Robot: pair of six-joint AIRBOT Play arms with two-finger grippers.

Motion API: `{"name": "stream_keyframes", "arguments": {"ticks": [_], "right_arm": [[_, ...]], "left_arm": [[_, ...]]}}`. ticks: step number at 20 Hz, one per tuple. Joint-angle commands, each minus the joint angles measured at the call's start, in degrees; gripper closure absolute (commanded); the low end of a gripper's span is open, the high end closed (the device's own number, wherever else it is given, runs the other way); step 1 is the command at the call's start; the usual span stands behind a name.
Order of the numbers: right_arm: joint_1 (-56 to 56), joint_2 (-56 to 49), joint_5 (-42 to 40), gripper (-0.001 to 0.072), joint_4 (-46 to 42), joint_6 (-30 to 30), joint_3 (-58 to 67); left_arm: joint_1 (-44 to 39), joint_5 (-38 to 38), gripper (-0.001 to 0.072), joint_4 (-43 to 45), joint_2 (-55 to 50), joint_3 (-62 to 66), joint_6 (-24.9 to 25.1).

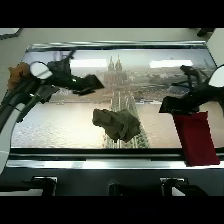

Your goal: Fold the shirts.

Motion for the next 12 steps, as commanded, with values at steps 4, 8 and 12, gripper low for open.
{"name": "stream_keyframes", "arguments": {"ticks": [4, 8, 12], "right_arm": [[-0.02, -6.25, -3.41, 0.0031, 7.48, -3.61, -10.45], [-0.02, -6.60, -4.31, 0.0027, 9.33, -5.60, -16.20], [-0.02, -6.69, -5.46, 0.0016, 10.14, -7.10, -18.51]], "left_arm": [[8.76, -8.17, 0.0008, 7.65, 0.87, -13.27, 0.59], [3.91, 6.95, 0.0009, 0.00, 0.46, -29.79, 1.66], [0.55, 15.67, 0.0008, -7.91, -2.34, -34.25, 4.24]]}}
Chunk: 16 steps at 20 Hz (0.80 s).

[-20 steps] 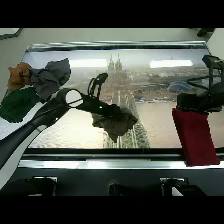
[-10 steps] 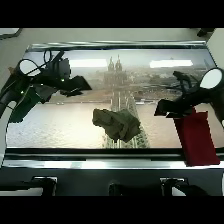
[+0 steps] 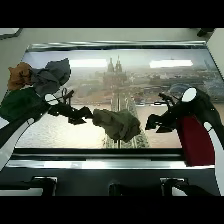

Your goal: Fold the shirts.

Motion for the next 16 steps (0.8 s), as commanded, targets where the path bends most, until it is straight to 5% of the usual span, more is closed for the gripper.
{"name": "stream_keyframes", "arguments": {"ticks": [1, 3, 8, 9, 16], "right_arm": [[-0.02, -0.31, -1.51, 0.0015, 2.32, -1.77, -2.64], [-0.02, -0.31, -3.43, 0.0013, 5.05, -2.97, -4.61], [-0.02, -0.44, -10.36, 0.0013, 14.10, -6.54, -10.91], [-0.02, -0.90, -12.04, 0.0012, 16.22, -7.21, -11.87], [0.42, -7.69, -17.97, 0.0031, 24.50, -11.74, -12.72]], "left_arm": [[-2.58, 8.31, 0.0009, -7.76, -2.51, -4.31, 3.10], [-3.67, 11.39, 0.0014, -10.23, -3.74, -4.31, 3.96], [-4.24, 16.85, 0.0402, -10.47, -3.91, -4.31, 2.49], [-4.24, 16.96, 0.0634, -10.47, -3.89, -4.28, 2.36], [-4.26, 16.70, 0.0676, -10.45, -3.06, -4.28, 2.82]]}}
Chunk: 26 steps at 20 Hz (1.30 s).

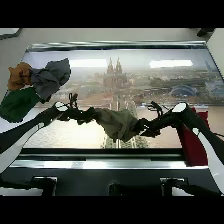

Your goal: Fold the shirts.

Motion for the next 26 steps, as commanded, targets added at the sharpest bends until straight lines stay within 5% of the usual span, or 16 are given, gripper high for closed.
{"name": "stream_keyframes", "arguments": {"ticks": [1, 2, 3, 4, 5, 8, 13, 16, 21, 26], "right_arm": [[1.55, -3.08, -5.42, 0.0041, 4.00, -1.81, -0.42], [3.13, -3.54, -7.54, 0.0104, 3.96, -2.34, -0.42], [4.94, -3.58, -9.86, 0.0261, 3.96, -3.08, -0.39], [6.40, -3.30, -11.65, 0.0542, 3.93, -3.78, -0.31], [7.02, -2.78, -11.78, 0.0659, 3.65, -3.91, 0.22], [6.95, 2.58, -10.73, 0.0660, -6.62, -2.75, 5.16], [6.97, 19.87, -13.99, 0.0660, -31.21, 1.99, 26.32], [6.97, 29.05, -19.28, 0.0659, -30.51, 4.28, 37.81], [6.97, 38.51, -22.34, 0.0659, -16.41, 6.05, 43.19], [6.97, 37.20, -9.81, 0.0659, -18.95, 10.08, 43.17]], "left_arm": [[-0.07, 0.24, 0.0676, -0.13, 0.50, -0.02, 0.07], [-0.07, 0.24, 0.0676, -0.13, 0.66, -0.02, 0.07], [-0.04, 0.24, 0.0676, -0.13, 0.96, -0.02, 0.07], [-0.04, 0.22, 0.0676, -0.13, 1.55, 0.00, 0.09], [0.02, 0.04, 0.0678, 0.00, 2.62, 0.46, 0.92], [0.09, -0.11, 0.0680, 1.68, 9.16, 5.09, 7.67], [0.52, 0.09, 0.0680, 19.12, 28.09, 22.69, 7.37], [2.58, 2.05, 0.0680, 21.99, 38.51, 32.46, 3.50], [-0.42, 5.60, 0.0680, 21.99, 50.53, 35.54, 2.29], [-0.63, 0.02, 0.0680, 29.09, 50.03, 35.36, 1.31]]}}
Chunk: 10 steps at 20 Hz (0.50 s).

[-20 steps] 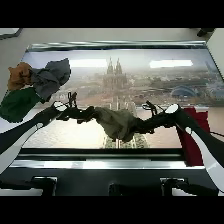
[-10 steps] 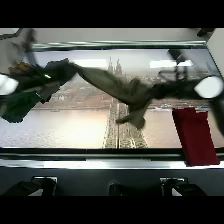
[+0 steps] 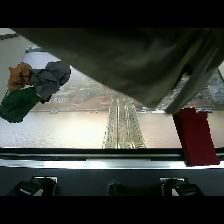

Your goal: Fold the shirts.

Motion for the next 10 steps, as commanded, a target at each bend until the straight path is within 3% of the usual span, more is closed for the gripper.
{"name": "stream_keyframes", "arguments": {"ticks": [1, 3, 5, 7, 10], "right_arm": [[-0.02, -2.10, 13.14, 0.0659, -1.31, 2.93, 0.68], [-0.02, -8.48, 29.18, 0.0660, -1.66, 2.95, 0.35], [0.09, -16.15, 38.93, 0.0660, -0.50, 2.95, -2.95], [0.09, -23.41, 37.18, 0.0660, 3.30, 1.75, -9.53], [0.09, -35.10, 21.59, 0.0660, 14.88, -1.70, -17.33]], "left_arm": [[-0.28, -6.51, 0.0680, 8.63, -0.57, -0.17, -2.84], [-0.28, -12.52, 0.0679, 14.08, -3.17, -3.69, -5.25], [-0.28, -16.57, 0.0679, 17.53, -6.12, -10.67, -6.03], [-0.28, -16.00, 0.0678, 17.75, -9.53, -19.98, -6.73], [-0.28, -9.05, 0.0677, 17.70, -17.46, -30.12, -8.79]]}}
